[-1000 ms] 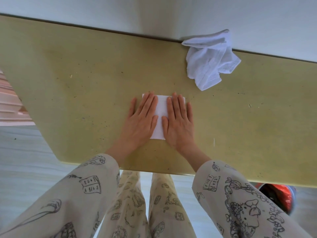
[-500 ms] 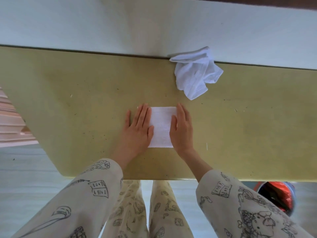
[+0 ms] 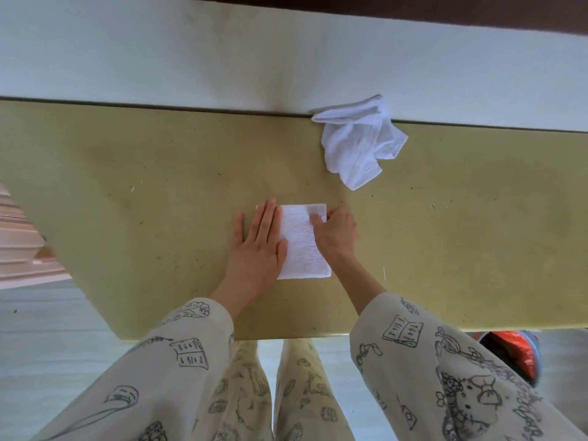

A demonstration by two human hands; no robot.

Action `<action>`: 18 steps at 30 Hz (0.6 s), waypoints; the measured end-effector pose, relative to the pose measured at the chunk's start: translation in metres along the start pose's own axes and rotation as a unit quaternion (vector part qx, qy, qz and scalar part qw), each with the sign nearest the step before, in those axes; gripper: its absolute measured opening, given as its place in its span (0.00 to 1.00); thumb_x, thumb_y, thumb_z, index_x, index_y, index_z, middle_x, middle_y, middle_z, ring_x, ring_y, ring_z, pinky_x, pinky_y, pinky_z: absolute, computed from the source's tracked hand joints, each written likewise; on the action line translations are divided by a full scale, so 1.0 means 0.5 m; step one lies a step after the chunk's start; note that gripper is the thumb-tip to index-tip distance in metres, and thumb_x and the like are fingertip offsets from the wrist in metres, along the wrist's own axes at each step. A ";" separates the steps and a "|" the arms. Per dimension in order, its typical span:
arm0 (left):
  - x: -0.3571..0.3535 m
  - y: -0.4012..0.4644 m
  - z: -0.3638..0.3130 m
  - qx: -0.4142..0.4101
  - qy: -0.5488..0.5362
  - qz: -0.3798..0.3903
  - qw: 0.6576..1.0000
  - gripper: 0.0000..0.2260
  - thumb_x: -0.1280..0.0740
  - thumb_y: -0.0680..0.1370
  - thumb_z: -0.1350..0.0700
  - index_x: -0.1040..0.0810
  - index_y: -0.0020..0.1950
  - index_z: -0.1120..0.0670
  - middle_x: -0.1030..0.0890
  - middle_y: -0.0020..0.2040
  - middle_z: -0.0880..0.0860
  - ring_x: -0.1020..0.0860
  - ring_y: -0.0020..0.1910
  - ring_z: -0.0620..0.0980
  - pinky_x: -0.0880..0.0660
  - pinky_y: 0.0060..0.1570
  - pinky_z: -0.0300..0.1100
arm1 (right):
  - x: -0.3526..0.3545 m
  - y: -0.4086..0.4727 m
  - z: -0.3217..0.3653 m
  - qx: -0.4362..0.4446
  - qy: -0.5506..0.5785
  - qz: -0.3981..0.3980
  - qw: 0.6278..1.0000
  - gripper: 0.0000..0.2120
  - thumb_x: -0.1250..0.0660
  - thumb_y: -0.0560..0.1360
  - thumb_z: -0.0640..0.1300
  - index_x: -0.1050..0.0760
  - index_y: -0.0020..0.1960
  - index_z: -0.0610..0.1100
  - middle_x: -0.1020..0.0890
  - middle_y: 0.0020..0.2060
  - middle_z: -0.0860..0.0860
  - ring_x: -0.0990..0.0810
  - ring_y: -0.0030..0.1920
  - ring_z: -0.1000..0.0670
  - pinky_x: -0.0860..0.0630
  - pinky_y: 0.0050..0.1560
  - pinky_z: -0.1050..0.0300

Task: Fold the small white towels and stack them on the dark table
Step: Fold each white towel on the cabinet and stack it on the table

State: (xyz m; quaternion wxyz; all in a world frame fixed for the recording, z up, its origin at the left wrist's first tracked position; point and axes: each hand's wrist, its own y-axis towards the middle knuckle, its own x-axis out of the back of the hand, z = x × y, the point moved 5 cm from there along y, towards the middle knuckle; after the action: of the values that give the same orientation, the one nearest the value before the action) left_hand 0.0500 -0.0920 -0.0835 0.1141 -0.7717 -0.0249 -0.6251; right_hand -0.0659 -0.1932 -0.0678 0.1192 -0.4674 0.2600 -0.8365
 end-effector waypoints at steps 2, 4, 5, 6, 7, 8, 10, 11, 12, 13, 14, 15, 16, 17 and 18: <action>0.001 0.000 0.001 0.000 -0.004 0.010 1.000 0.25 0.54 0.80 0.50 0.46 0.74 0.62 0.40 0.74 0.58 0.45 0.73 0.53 0.47 0.69 0.58 | 0.003 -0.004 0.006 -0.012 -0.019 0.008 1.000 0.08 0.38 0.76 0.48 0.31 0.41 0.45 0.27 0.45 0.48 0.28 0.50 0.45 0.34 0.53 0.50; 0.004 0.000 0.003 0.001 -0.006 0.019 1.000 0.25 0.53 0.79 0.50 0.46 0.73 0.62 0.40 0.74 0.58 0.44 0.73 0.52 0.47 0.68 0.58 | 0.004 -0.013 0.012 -0.012 -0.040 0.018 0.999 0.12 0.39 0.77 0.49 0.28 0.54 0.42 0.26 0.54 0.47 0.30 0.59 0.46 0.35 0.60 0.49; 0.006 0.001 0.003 0.001 -0.005 0.024 1.000 0.25 0.53 0.79 0.50 0.45 0.73 0.61 0.39 0.74 0.58 0.44 0.73 0.53 0.47 0.68 0.58 | 0.006 -0.021 0.016 -0.007 -0.052 0.013 0.999 0.14 0.39 0.77 0.49 0.29 0.58 0.41 0.27 0.57 0.46 0.31 0.61 0.45 0.35 0.60 0.51; 0.006 0.002 0.004 -0.001 -0.004 0.028 1.000 0.25 0.53 0.79 0.50 0.45 0.73 0.61 0.39 0.74 0.58 0.44 0.72 0.53 0.47 0.68 0.57 | 0.008 -0.028 0.020 0.005 -0.057 0.000 0.998 0.14 0.39 0.77 0.48 0.29 0.58 0.41 0.27 0.56 0.46 0.30 0.60 0.45 0.35 0.58 0.52; 0.007 0.003 0.005 -0.002 -0.003 0.032 0.999 0.25 0.53 0.79 0.50 0.44 0.73 0.61 0.38 0.73 0.58 0.43 0.72 0.52 0.46 0.68 0.57 | 0.010 -0.035 0.022 0.012 -0.046 -0.013 0.999 0.12 0.38 0.77 0.47 0.29 0.57 0.40 0.26 0.55 0.46 0.29 0.58 0.45 0.34 0.55 0.55; 0.009 0.004 0.007 -0.003 -0.002 0.037 0.999 0.25 0.52 0.79 0.49 0.44 0.73 0.61 0.37 0.73 0.58 0.43 0.72 0.52 0.45 0.68 0.57 | 0.010 -0.040 0.024 0.012 -0.022 -0.019 1.000 0.10 0.38 0.77 0.45 0.29 0.55 0.41 0.24 0.52 0.47 0.27 0.54 0.46 0.33 0.50 0.57; 0.014 0.004 0.010 -0.004 -0.001 0.048 0.999 0.25 0.51 0.78 0.49 0.42 0.72 0.60 0.35 0.72 0.57 0.40 0.71 0.52 0.40 0.67 0.58 | 0.015 -0.045 0.026 -0.006 0.031 -0.005 1.000 0.08 0.37 0.76 0.45 0.29 0.53 0.42 0.23 0.46 0.49 0.26 0.47 0.47 0.33 0.45 0.56; 0.016 0.003 0.013 -0.008 -0.006 0.054 0.999 0.25 0.50 0.78 0.49 0.42 0.72 0.60 0.35 0.72 0.57 0.39 0.71 0.52 0.38 0.66 0.58 | 0.017 -0.042 0.026 -0.014 0.046 0.008 0.999 0.08 0.37 0.76 0.45 0.29 0.52 0.42 0.24 0.43 0.50 0.26 0.45 0.48 0.32 0.44 0.56; 0.018 0.002 0.017 -0.013 -0.013 0.058 0.998 0.25 0.50 0.78 0.49 0.42 0.72 0.60 0.35 0.72 0.57 0.38 0.71 0.52 0.38 0.66 0.59 | 0.021 -0.038 0.025 -0.020 0.058 0.022 0.998 0.07 0.36 0.75 0.45 0.30 0.50 0.43 0.25 0.42 0.51 0.26 0.44 0.48 0.32 0.43 0.56; 0.020 -0.001 0.021 -0.020 -0.019 0.060 0.998 0.25 0.50 0.78 0.49 0.42 0.72 0.60 0.35 0.72 0.57 0.37 0.70 0.52 0.38 0.67 0.58 | 0.025 -0.032 0.024 -0.026 0.079 0.037 0.996 0.08 0.35 0.75 0.45 0.30 0.49 0.43 0.25 0.41 0.52 0.26 0.43 0.49 0.32 0.42 0.57; 0.022 -0.003 0.025 -0.026 -0.019 0.058 0.998 0.25 0.50 0.77 0.49 0.42 0.72 0.60 0.35 0.72 0.56 0.35 0.70 0.52 0.38 0.68 0.57 | 0.029 -0.025 0.021 -0.033 0.110 0.055 0.992 0.08 0.33 0.74 0.45 0.31 0.48 0.43 0.26 0.40 0.52 0.27 0.42 0.50 0.32 0.39 0.59; 0.024 -0.005 0.030 -0.031 -0.021 0.054 0.998 0.25 0.49 0.77 0.49 0.42 0.72 0.60 0.35 0.72 0.56 0.34 0.70 0.52 0.40 0.69 0.56 | 0.031 -0.020 0.019 -0.039 0.144 0.078 0.986 0.09 0.31 0.73 0.43 0.30 0.48 0.43 0.26 0.39 0.52 0.26 0.41 0.51 0.32 0.37 0.61; 0.024 -0.008 0.033 -0.034 -0.024 0.051 0.998 0.26 0.49 0.77 0.49 0.42 0.71 0.60 0.34 0.72 0.57 0.35 0.70 0.52 0.42 0.69 0.55 | 0.031 -0.018 0.019 -0.045 0.172 0.110 0.978 0.08 0.30 0.72 0.42 0.28 0.47 0.42 0.25 0.39 0.51 0.26 0.41 0.51 0.32 0.37 0.61; 0.024 -0.010 0.036 -0.033 -0.028 0.051 0.998 0.26 0.49 0.77 0.49 0.42 0.71 0.60 0.35 0.72 0.57 0.36 0.70 0.52 0.43 0.69 0.55 | 0.030 -0.017 0.019 -0.048 0.189 0.144 0.970 0.06 0.30 0.71 0.40 0.26 0.46 0.41 0.24 0.39 0.50 0.25 0.41 0.50 0.30 0.39 0.61; 0.025 -0.014 0.036 -0.026 -0.037 0.053 0.998 0.26 0.49 0.77 0.49 0.42 0.71 0.60 0.35 0.72 0.57 0.38 0.71 0.52 0.41 0.69 0.55 | 0.029 -0.018 0.020 -0.050 0.199 0.176 0.963 0.04 0.31 0.71 0.38 0.24 0.44 0.39 0.23 0.39 0.49 0.24 0.42 0.49 0.29 0.40 0.59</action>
State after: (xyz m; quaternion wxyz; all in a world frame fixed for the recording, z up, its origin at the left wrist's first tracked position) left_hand 0.0685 -0.0828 -0.0740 0.1259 -0.7972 0.0282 -0.5898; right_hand -0.0650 -0.1953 -0.0482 0.1867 -0.2439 0.3978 -0.8645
